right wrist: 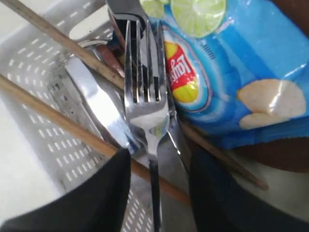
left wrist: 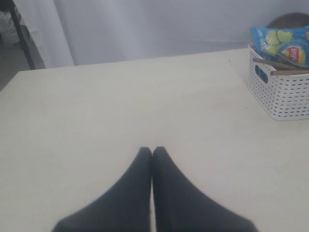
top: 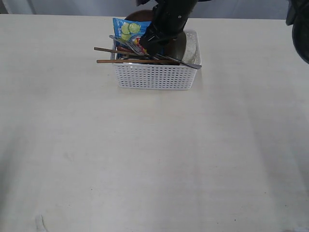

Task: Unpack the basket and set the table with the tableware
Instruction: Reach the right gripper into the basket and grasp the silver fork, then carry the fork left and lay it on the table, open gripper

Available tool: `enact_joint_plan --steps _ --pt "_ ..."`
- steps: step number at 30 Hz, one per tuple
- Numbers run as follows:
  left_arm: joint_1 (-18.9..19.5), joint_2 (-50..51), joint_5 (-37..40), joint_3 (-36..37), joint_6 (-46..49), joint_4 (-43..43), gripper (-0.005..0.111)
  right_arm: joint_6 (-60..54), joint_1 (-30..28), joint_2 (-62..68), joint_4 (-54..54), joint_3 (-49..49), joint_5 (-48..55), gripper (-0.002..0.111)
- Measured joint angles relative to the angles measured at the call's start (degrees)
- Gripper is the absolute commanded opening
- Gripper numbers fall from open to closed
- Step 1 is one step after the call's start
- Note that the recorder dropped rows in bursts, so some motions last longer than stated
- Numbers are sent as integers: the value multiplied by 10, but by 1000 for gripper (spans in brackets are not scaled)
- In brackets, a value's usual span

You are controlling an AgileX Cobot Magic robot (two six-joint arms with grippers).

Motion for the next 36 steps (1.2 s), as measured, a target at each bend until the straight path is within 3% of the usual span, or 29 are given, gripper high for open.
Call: enact_joint_plan --steps 6,13,23,36 --pt "0 0 0 0 0 0 0 -2 -1 9 1 0 1 37" --pt "0 0 0 0 0 0 0 -2 -1 15 2 0 9 0" --pt "0 0 0 0 0 0 0 -2 -1 9 6 0 16 0" --pt "0 0 0 0 0 0 0 32 -1 -90 51 -1 48 0"
